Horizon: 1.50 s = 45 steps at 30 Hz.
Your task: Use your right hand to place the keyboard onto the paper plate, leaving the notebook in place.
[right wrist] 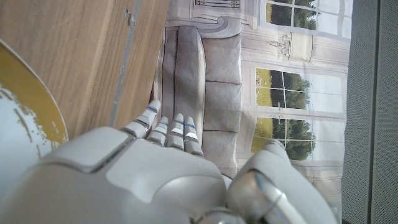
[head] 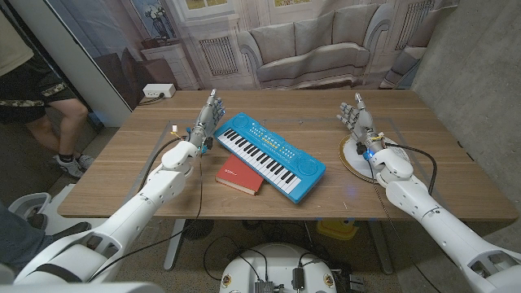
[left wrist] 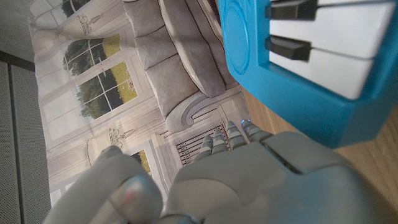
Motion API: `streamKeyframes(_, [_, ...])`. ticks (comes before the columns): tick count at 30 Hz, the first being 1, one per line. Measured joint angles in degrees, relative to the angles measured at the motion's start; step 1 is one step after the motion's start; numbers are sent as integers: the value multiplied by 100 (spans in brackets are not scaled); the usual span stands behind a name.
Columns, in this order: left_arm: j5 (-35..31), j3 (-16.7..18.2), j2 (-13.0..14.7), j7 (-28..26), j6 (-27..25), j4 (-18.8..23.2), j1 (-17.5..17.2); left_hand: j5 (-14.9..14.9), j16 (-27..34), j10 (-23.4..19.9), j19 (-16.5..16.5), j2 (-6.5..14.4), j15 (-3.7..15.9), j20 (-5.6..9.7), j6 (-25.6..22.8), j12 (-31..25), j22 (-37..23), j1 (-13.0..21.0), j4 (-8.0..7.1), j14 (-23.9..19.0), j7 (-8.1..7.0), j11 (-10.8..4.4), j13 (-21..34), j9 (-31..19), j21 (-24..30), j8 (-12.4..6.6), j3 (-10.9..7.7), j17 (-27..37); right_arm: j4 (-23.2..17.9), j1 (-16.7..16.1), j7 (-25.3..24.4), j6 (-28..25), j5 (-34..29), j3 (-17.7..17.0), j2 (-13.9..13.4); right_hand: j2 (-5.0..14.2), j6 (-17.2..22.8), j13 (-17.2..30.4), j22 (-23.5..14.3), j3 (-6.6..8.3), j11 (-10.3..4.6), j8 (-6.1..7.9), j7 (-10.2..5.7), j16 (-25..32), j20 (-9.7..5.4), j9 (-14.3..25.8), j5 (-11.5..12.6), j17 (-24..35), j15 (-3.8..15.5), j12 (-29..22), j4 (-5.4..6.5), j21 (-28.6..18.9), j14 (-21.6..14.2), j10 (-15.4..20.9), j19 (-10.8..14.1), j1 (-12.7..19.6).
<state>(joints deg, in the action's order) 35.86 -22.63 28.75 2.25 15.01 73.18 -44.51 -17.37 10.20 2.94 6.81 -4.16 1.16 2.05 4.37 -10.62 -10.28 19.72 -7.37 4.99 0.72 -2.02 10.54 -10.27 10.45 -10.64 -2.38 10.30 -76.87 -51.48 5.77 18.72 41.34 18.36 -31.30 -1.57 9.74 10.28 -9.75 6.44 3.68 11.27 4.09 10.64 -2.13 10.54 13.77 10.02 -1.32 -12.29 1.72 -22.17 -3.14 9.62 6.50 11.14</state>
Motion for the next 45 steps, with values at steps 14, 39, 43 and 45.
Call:
streamKeyframes(14, [23, 65, 158, 101, -8, 139, -82, 0, 22, 0, 0, 46, 0, 0, 0, -42, 16, 46, 5, 0, 0, 0, 0, 1, 0, 1, -5, -1, -253, -201, -31, 80, -21, -19, -31, 38, 0, 0, 1, 22, 31, 0, 0, 0, 21, -1, -2, 0, -31, 0, -23, 37, -30, 31, 20, 38])
streamKeyframes(39, [44, 297, 458, 187, 272, 262, -315, 1, 22, -108, -1, 160, -40, 0, -68, -67, 15, 159, 48, -83, 38, 18, -2, 1, 40, -44, -48, -18, -1003, -682, -478, -113, -197, -82, -346, 60, 30, -1, 1, 22, 103, 0, 31, 0, 11, -1, -3, -1, -53, 0, -23, 87, -114, 102, 154, 60])
streamKeyframes(43, [44, 317, 476, 186, 310, 264, -344, 1, 22, -108, -1, 160, -40, 0, -76, -67, 15, 159, 48, -83, 31, 18, -2, 1, 40, -44, -48, -18, -1119, -767, -525, -131, -200, -111, -399, 60, 30, -1, 1, 22, 103, 0, 31, 0, 11, -1, -3, -1, -72, 0, -23, 88, -133, 102, 153, 60])
streamKeyframes(45, [44, 321, 481, 186, 325, 264, -349, 1, 22, -108, -1, 160, -40, 0, -76, -67, 14, 159, 48, -83, 31, 18, -2, 1, 40, -43, -48, -18, -1150, -793, -537, -132, -200, -119, -411, 60, 30, -1, 1, 22, 103, 0, 31, 0, 11, -1, -2, -1, -72, 0, -23, 87, -133, 102, 153, 60])
